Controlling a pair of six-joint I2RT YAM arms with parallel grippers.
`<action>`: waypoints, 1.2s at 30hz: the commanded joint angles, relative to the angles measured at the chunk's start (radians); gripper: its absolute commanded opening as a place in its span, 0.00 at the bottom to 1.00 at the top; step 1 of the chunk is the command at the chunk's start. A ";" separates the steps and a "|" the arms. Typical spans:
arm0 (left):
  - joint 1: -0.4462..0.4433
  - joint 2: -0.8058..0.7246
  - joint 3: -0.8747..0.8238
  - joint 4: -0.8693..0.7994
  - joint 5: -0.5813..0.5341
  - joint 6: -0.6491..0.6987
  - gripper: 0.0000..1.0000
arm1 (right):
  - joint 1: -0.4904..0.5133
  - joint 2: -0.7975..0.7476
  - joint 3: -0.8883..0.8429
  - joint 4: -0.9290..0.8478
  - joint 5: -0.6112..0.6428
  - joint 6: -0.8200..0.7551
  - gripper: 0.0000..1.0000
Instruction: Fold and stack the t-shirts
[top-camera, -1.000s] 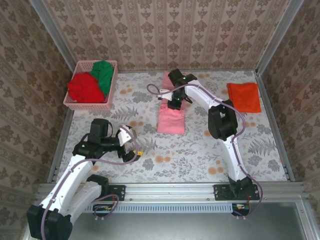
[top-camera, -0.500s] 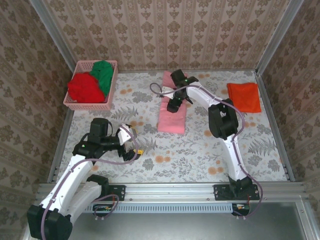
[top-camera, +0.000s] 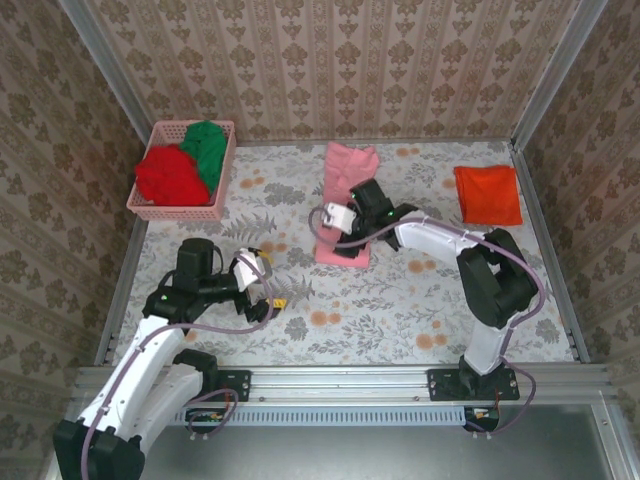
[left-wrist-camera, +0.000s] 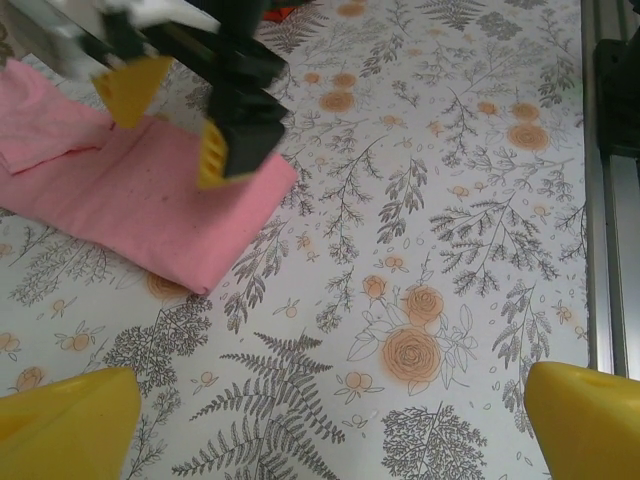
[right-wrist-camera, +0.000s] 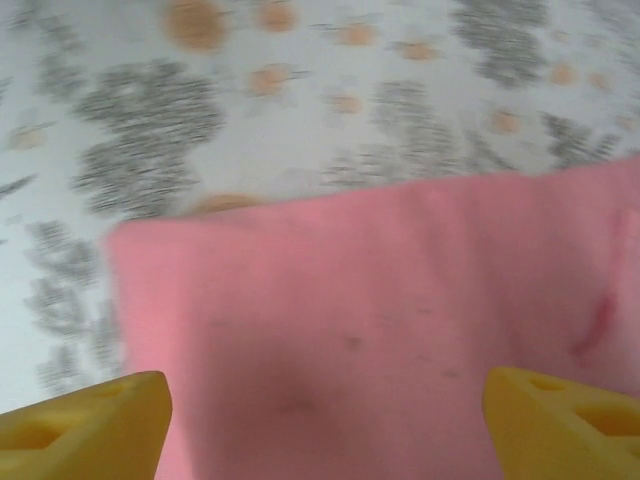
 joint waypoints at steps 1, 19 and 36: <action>-0.003 -0.010 -0.013 0.006 0.000 0.014 1.00 | 0.042 -0.015 -0.070 0.009 0.038 -0.045 0.78; -0.003 -0.036 -0.030 0.028 -0.049 -0.035 1.00 | 0.056 0.177 -0.037 -0.031 0.193 -0.113 0.38; -0.079 0.270 0.049 0.401 -0.570 -1.019 1.00 | 0.189 -0.211 -0.268 -0.186 0.101 0.042 0.00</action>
